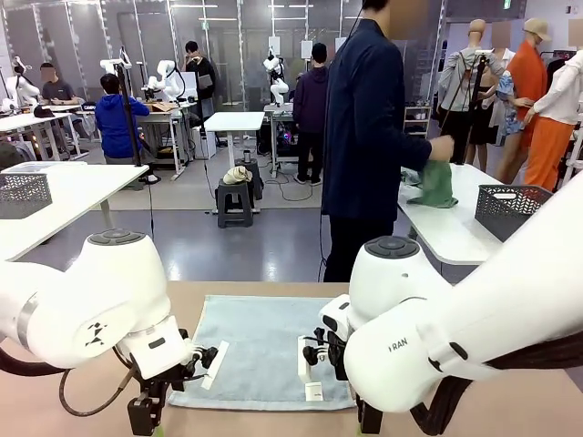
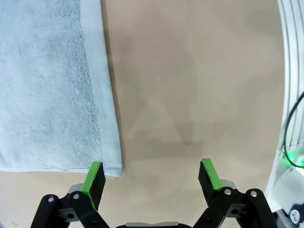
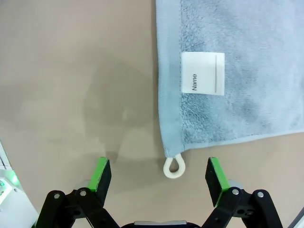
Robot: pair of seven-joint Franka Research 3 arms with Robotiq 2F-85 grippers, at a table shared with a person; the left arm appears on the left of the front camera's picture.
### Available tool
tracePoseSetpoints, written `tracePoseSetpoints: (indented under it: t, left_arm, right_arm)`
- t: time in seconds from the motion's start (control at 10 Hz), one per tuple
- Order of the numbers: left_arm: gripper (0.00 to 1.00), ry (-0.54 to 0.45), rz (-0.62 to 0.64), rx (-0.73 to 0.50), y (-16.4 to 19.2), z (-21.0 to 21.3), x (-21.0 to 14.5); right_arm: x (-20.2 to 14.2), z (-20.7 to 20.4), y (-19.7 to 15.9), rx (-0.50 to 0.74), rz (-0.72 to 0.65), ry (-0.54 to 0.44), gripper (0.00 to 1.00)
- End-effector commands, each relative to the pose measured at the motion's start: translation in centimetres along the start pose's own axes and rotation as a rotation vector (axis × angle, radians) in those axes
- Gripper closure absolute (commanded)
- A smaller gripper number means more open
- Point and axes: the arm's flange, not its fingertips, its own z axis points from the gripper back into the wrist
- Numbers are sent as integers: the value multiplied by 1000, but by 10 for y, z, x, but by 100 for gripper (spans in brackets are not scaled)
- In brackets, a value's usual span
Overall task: Fold the towels and place them in the basket.
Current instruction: When a person lays out a Towel with hook on the table, fold it in half twice.
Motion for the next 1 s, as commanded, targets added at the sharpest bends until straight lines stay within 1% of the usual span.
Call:
tracePoseSetpoints:
  t: [0.0,0.2,0.4,0.5,0.9]
  left_arm:
    - [0,30,7,20,9,-9,-1]
    - [0,36,4,20,13,-13,0]
    - [0,37,1,15,13,-17,1]
    - [0,30,4,9,15,-18,0]
    - [0,38,4,27,14,-19,0]
  right_arm:
    - [6,-15,2,-17,-9,-4,0]
    - [12,-16,3,-35,-4,8,0]
    - [18,-8,7,-72,3,32,0]
    - [23,-3,8,-64,12,12,0]
    - [26,-10,4,-51,18,7,0]
